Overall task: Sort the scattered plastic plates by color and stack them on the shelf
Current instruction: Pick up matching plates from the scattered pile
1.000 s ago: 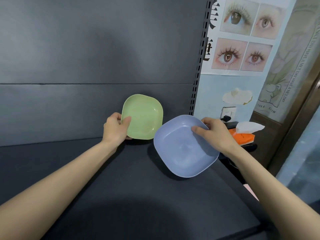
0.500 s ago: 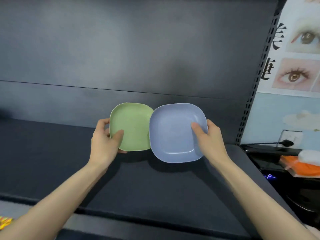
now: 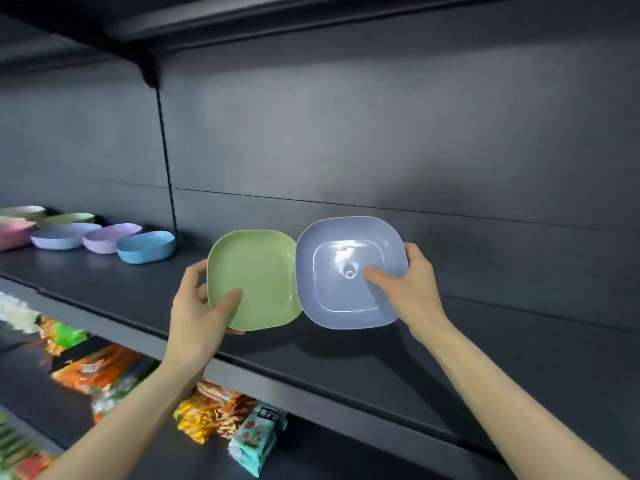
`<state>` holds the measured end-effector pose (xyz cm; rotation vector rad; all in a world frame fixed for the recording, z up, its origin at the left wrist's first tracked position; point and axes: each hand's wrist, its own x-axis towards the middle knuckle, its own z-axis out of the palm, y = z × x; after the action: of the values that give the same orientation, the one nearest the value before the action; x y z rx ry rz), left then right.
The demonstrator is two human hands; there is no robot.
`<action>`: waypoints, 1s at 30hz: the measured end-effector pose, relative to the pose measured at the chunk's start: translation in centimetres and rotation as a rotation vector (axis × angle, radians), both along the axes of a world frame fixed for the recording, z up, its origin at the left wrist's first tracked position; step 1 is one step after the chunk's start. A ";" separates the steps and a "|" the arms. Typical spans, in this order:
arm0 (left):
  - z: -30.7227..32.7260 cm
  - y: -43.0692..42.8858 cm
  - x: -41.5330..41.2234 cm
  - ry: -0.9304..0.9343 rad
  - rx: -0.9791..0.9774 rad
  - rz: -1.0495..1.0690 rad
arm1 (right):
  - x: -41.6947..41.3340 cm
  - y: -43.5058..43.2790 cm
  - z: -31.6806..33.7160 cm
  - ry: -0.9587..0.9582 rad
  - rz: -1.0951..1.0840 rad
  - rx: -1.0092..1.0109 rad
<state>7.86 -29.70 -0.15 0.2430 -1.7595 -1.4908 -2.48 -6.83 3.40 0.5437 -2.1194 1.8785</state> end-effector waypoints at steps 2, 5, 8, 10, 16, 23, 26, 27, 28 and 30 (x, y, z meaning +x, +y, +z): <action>-0.5 -4.6 1.8 -0.014 -0.022 0.030 | 0.9 -5.0 -0.8 -0.009 0.034 -0.008; -1.2 -11.1 4.1 -0.023 -0.004 0.066 | 2.0 -11.9 -1.6 -0.014 0.068 -0.020; -1.5 -16.3 5.7 -0.029 0.003 0.097 | 2.8 -17.6 -1.9 -0.009 0.083 0.010; -1.5 -19.2 6.3 -0.036 0.011 0.105 | 2.8 -20.9 -1.8 0.001 0.090 0.028; -1.5 -26.7 4.8 -0.038 0.022 0.130 | 1.0 -28.9 -0.9 0.030 0.090 0.045; -1.7 -36.2 0.5 -0.068 0.037 0.126 | -4.5 -38.3 -0.4 0.055 0.085 0.037; -1.9 -39.2 -0.8 -0.102 0.033 0.134 | -6.2 -41.5 -0.5 0.041 0.106 0.027; -1.8 -40.8 -1.5 -0.109 0.036 0.127 | -7.1 -43.2 -0.4 0.036 0.111 0.030; -1.6 -42.5 -2.0 -0.117 0.046 0.118 | -7.8 -45.0 -0.3 0.034 0.112 0.034; -1.2 -46.0 -3.2 -0.118 0.066 0.126 | -8.9 -48.7 0.0 0.039 0.135 0.040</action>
<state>4.69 -75.67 -1.32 0.4760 -1.7546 -1.4700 -11.38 -55.54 3.38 0.7431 -2.1487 1.8810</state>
